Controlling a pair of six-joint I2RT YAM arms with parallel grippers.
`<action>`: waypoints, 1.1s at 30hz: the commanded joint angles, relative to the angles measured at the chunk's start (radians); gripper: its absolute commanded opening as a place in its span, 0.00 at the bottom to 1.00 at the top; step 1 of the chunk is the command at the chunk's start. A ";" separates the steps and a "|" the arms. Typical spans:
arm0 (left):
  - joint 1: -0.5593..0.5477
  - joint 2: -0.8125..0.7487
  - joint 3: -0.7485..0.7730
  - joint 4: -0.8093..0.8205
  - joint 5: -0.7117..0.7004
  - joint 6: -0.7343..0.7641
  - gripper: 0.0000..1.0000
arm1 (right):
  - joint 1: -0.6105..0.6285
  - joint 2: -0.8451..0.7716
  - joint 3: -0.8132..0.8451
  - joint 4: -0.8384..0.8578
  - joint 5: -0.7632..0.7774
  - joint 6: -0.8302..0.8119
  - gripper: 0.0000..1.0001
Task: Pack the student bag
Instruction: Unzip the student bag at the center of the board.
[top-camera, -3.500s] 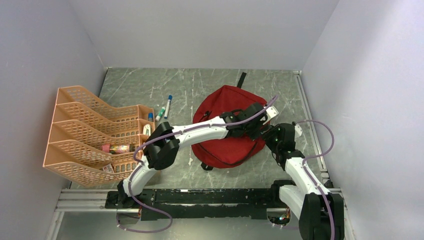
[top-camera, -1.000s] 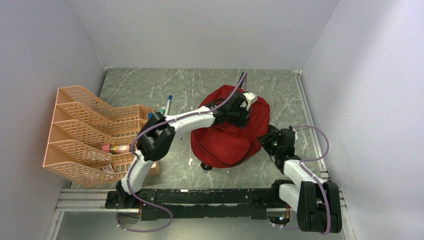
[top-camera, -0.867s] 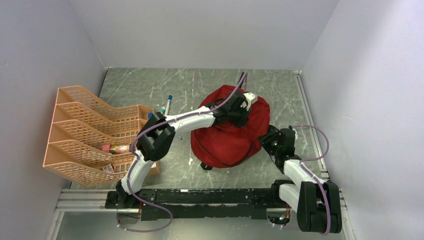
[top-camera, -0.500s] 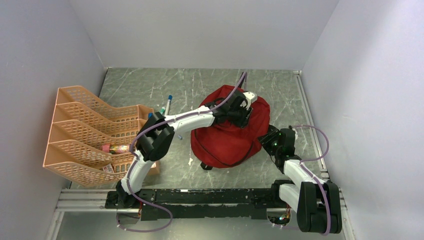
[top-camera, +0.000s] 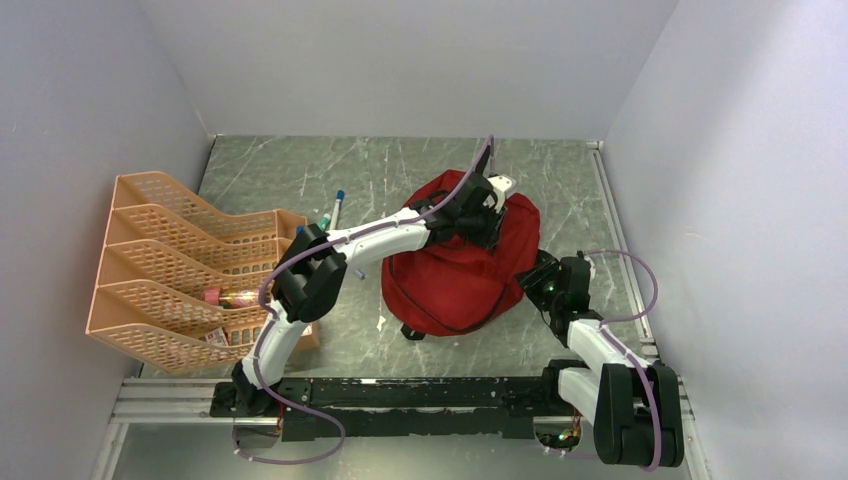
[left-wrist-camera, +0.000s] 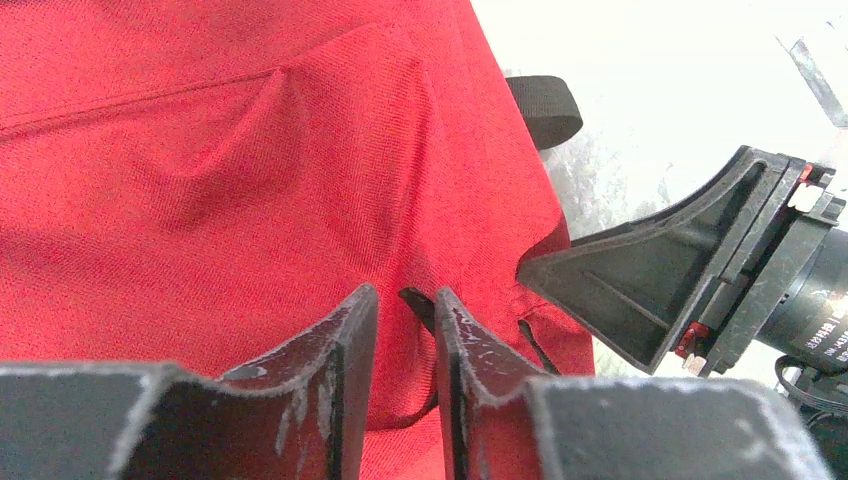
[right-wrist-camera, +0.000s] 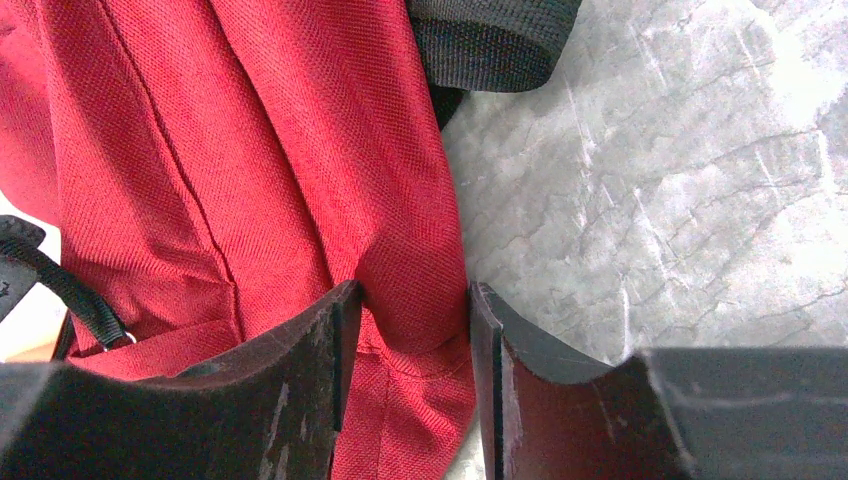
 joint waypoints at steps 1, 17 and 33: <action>0.006 -0.005 0.025 0.026 0.015 -0.003 0.31 | -0.010 0.001 -0.008 -0.017 0.001 -0.016 0.48; 0.004 0.028 0.050 0.040 0.061 -0.018 0.49 | -0.010 0.002 -0.012 -0.013 -0.003 -0.018 0.48; 0.002 0.053 0.057 0.044 0.075 -0.020 0.31 | -0.010 0.001 -0.011 -0.017 0.001 -0.024 0.48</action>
